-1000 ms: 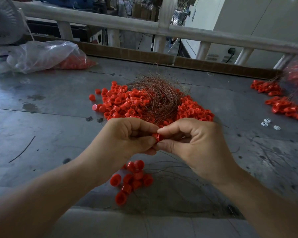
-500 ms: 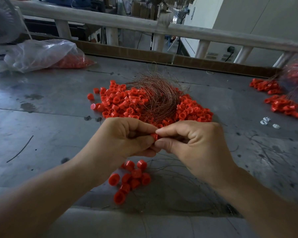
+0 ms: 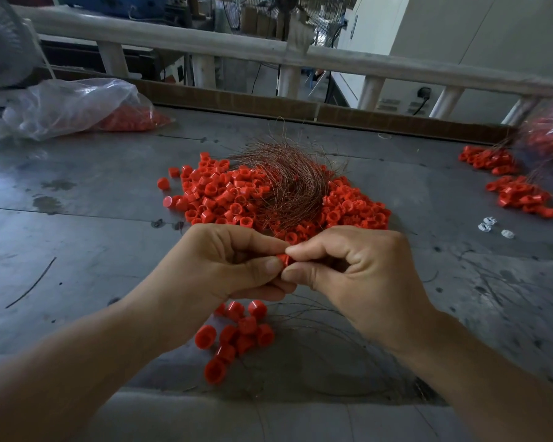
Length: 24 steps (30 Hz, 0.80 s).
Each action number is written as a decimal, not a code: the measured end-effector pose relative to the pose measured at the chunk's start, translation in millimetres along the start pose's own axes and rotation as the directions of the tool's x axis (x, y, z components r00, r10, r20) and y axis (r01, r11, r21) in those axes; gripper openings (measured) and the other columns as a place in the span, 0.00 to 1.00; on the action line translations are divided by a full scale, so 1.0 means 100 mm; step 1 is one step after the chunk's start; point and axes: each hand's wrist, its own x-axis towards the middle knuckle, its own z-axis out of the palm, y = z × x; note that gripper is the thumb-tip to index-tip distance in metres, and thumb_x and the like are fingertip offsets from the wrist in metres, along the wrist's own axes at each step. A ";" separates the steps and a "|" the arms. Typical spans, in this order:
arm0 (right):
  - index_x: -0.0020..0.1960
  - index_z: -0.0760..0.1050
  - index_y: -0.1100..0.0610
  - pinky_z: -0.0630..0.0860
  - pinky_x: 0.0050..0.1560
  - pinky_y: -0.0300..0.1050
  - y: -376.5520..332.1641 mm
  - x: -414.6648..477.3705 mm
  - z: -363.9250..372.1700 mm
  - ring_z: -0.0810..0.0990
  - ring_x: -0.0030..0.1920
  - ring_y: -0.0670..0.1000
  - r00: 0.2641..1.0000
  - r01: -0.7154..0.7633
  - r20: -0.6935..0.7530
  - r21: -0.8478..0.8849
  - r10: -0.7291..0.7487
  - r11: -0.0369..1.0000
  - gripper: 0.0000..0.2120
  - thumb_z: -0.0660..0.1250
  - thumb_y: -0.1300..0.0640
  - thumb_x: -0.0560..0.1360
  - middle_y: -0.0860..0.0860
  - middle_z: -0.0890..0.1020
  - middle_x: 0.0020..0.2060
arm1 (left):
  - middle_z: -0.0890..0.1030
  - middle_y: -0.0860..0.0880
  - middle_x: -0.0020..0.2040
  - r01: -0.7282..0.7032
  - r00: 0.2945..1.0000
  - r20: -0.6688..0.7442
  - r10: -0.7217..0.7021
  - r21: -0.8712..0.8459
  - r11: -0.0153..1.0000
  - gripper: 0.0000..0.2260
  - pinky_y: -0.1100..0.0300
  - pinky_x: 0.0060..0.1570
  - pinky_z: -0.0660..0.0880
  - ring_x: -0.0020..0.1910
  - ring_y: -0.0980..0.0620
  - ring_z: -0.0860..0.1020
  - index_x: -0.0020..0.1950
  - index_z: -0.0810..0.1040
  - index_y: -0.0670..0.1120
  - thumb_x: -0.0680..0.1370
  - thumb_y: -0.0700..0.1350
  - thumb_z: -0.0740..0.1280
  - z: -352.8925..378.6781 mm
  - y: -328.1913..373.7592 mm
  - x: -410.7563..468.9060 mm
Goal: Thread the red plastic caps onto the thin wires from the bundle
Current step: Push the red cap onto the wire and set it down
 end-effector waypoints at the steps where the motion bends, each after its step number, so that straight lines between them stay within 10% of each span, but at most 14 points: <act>1: 0.41 0.82 0.60 0.77 0.39 0.32 0.00 0.01 -0.01 0.81 0.39 0.43 1.000 -0.014 0.015 0.012 0.014 1.000 0.09 0.73 0.57 0.62 0.46 0.82 0.35 | 0.84 0.44 0.34 0.003 1.000 0.011 -0.003 -0.003 1.000 0.10 0.66 0.32 0.77 0.33 0.51 0.83 0.38 0.85 0.50 0.59 0.43 0.69 -0.01 0.00 0.00; 7: 0.52 0.78 0.45 0.74 0.41 0.30 0.02 0.01 -0.09 0.78 0.39 0.43 0.968 -0.181 0.206 0.176 0.143 0.968 0.17 0.71 0.52 0.63 0.42 0.79 0.37 | 0.83 0.42 0.35 0.032 0.995 0.095 -0.031 -0.013 0.999 0.13 0.64 0.33 0.78 0.35 0.49 0.83 0.44 0.83 0.48 0.61 0.41 0.69 -0.05 0.01 -0.03; 11: 0.51 0.80 0.55 0.69 0.44 0.28 0.01 0.04 -0.09 0.75 0.43 0.40 0.928 -0.084 0.369 0.061 0.056 0.995 0.12 0.70 0.55 0.68 0.43 0.76 0.40 | 0.83 0.40 0.36 0.075 0.988 0.139 -0.072 -0.018 0.997 0.14 0.64 0.32 0.78 0.36 0.47 0.83 0.48 0.81 0.48 0.63 0.40 0.72 -0.04 0.00 -0.02; 24: 0.43 0.78 0.60 0.71 0.39 0.33 -0.06 0.00 -0.04 0.74 0.38 0.42 0.954 0.009 0.299 -0.005 -0.007 1.000 0.04 0.66 0.61 0.69 0.41 0.72 0.37 | 0.84 0.46 0.36 -0.101 0.990 0.113 0.090 0.095 0.990 0.30 0.63 0.35 0.78 0.35 0.50 0.83 0.61 0.67 0.60 0.62 0.47 0.72 0.06 -0.05 -0.09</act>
